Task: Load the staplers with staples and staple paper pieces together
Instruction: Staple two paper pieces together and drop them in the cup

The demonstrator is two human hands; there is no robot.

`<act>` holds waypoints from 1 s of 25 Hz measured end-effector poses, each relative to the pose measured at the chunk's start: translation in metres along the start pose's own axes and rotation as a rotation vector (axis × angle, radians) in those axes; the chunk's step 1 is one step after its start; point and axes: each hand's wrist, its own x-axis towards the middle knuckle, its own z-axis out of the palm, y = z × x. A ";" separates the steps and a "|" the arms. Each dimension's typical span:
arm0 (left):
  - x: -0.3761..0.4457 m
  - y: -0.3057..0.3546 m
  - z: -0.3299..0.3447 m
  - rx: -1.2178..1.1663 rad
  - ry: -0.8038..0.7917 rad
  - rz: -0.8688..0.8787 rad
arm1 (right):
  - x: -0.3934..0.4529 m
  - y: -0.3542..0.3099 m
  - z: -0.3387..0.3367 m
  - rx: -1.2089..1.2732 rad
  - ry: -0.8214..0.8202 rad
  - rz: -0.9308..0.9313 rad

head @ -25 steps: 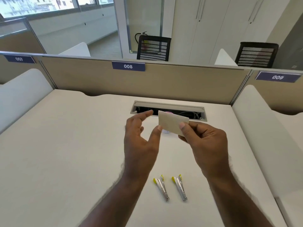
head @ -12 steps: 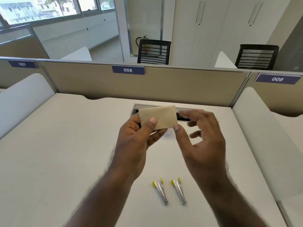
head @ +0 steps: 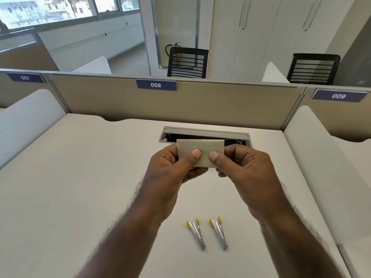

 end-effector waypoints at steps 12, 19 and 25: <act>-0.010 -0.047 0.003 0.292 0.061 0.050 | -0.015 0.048 0.018 -0.210 0.185 -0.144; -0.005 -0.076 -0.017 0.197 0.103 -0.135 | -0.031 0.091 0.028 -0.423 0.002 -0.094; 0.008 -0.093 -0.036 0.227 0.071 -0.230 | -0.009 0.120 0.014 -0.084 0.090 0.301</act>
